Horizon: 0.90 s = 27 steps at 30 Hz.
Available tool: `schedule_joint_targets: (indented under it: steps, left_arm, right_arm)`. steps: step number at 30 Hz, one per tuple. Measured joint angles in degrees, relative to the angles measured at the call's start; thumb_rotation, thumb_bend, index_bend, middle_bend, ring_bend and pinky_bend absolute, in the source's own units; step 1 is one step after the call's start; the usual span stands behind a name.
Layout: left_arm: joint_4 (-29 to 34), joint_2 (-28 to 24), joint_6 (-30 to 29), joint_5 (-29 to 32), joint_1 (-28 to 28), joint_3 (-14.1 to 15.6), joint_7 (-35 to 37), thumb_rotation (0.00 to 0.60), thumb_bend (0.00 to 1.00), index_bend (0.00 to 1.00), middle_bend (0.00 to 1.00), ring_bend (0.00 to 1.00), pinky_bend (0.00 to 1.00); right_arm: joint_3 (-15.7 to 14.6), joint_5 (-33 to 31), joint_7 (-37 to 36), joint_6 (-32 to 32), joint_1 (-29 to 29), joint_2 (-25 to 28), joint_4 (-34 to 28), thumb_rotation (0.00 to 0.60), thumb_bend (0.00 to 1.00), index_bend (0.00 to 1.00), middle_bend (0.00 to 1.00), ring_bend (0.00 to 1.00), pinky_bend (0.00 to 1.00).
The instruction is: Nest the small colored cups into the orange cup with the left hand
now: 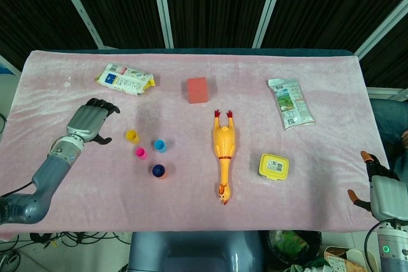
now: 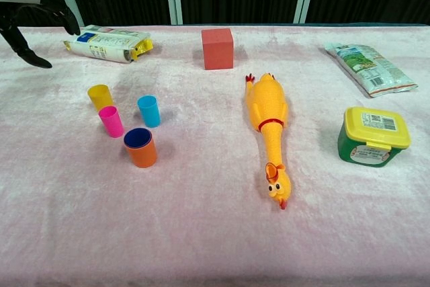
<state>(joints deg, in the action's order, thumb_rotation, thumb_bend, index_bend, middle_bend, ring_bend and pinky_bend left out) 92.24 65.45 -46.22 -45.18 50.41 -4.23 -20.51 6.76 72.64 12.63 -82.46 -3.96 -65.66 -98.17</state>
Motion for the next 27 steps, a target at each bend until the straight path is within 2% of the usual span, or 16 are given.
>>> schedule_joint_targets:
  steps: [9,19,27]
  left_arm:
    - [-10.5,7.9,5.3,0.1,0.7,-0.4,3.9,0.600,0.19,0.28,0.21,0.10,0.09]
    - [-15.4,13.2,7.1,-0.9,1.6,0.0,4.0,0.600,0.27,0.33,0.23,0.10,0.10]
    - [-17.6,15.6,8.1,0.3,2.1,0.6,2.9,0.600,0.27,0.35,0.23,0.10,0.10]
  right_arm:
    - [0.0,-0.2,0.1,0.1,-0.1,0.0,0.0,0.600,0.16,0.12,0.12,0.25,0.26]
    - [0.2,-0.6,0.0,0.2,-0.1,0.0,-0.1,0.600,0.16,0.12,0.12,0.25,0.26]
    - [0.3,-1.0,0.2,0.2,-0.1,0.1,-0.2,0.600,0.16,0.11,0.12,0.25,0.26]
